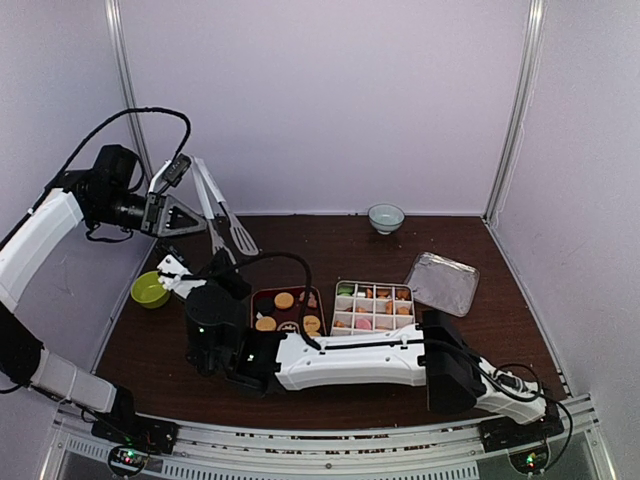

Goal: Pack the cookies
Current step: Pass from the right arm to the left

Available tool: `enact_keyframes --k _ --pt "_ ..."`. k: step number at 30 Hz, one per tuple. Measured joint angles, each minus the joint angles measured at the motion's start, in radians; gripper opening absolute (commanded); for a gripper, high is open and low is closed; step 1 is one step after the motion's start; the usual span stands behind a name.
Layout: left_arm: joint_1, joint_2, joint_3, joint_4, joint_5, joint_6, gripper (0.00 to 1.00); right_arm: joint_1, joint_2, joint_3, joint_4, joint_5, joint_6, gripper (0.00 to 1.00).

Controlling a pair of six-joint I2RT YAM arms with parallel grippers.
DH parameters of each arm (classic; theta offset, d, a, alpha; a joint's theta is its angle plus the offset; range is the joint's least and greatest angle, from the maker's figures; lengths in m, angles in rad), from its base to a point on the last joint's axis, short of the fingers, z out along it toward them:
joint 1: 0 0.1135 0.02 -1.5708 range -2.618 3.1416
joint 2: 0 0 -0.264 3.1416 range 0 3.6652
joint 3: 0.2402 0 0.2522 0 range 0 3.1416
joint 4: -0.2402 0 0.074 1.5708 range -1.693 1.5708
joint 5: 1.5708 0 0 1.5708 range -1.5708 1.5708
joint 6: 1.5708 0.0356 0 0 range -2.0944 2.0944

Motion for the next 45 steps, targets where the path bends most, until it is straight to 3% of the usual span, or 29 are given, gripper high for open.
enact_keyframes --k 12,20,26,30,35,42,45 --pt "-0.023 0.022 -0.034 0.064 0.002 -0.011 0.32 0.007 0.007 0.039 0.02 -0.004 -0.037 0.0" --pt "-0.023 0.03 -0.034 0.133 0.005 -0.064 0.32 0.012 0.023 0.051 0.031 -0.005 -0.064 0.0" --pt "-0.023 0.032 -0.035 0.152 0.0 -0.103 0.0 0.011 0.029 0.056 0.06 0.003 -0.11 0.0" --pt "-0.024 0.031 -0.048 0.136 -0.029 -0.163 0.0 0.01 0.045 0.058 0.047 0.004 -0.145 0.2" --pt "-0.032 0.034 -0.058 0.166 -0.027 -0.164 0.0 0.016 0.055 0.058 0.052 -0.026 -0.149 0.65" --pt "-0.032 0.05 -0.029 0.19 -0.027 -0.16 0.0 0.049 0.055 0.04 0.077 -0.04 -0.148 0.93" --pt "-0.032 0.06 0.009 0.177 -0.037 -0.126 0.0 0.061 0.024 -0.063 0.086 -0.029 -0.11 1.0"
